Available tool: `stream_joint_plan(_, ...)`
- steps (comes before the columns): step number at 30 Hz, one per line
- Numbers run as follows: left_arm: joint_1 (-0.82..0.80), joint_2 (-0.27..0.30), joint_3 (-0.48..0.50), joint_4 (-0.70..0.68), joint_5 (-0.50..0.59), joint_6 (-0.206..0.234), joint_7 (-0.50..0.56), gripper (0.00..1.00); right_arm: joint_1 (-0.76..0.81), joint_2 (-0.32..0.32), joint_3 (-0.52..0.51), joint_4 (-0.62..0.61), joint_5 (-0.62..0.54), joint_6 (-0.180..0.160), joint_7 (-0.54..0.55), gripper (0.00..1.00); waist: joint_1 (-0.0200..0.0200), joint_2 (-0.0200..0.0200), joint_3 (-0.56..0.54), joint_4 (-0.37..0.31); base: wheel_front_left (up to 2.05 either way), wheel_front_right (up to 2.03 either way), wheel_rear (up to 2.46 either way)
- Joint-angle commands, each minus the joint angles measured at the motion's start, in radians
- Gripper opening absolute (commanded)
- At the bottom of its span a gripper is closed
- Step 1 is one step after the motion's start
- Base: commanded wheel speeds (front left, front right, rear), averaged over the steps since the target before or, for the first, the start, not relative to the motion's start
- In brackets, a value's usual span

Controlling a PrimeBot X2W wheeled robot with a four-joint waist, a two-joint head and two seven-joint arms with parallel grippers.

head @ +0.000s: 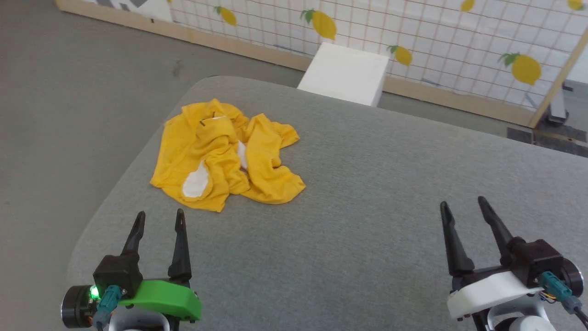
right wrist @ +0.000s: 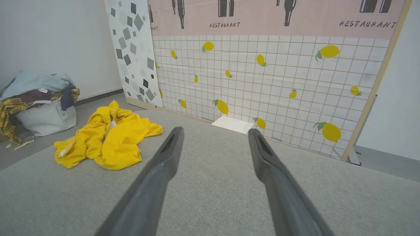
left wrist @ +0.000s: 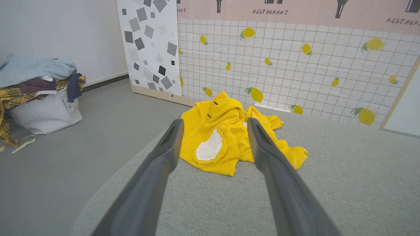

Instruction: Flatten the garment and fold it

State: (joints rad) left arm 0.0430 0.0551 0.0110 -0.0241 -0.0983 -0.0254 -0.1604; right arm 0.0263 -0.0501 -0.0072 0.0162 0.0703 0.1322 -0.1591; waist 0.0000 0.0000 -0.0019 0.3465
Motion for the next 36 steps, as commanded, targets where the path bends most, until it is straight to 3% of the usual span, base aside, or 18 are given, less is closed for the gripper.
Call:
stream_joint_plan(1,0.021,-0.003,-0.001,-0.002,-0.011,-0.003,-0.01,1.0,0.009,0.0,0.006,0.004,0.004,-0.001,-0.011,1.0,0.0,0.0,-0.001,0.022,0.0,0.0,0.0)
stream_joint_plan(36,0.054,-0.005,0.002,-0.01,-0.061,-0.008,-0.082,1.0,0.019,0.0,0.015,0.021,0.029,-0.001,-0.083,1.0,0.0,0.0,0.0,0.175,0.0,0.0,0.0)
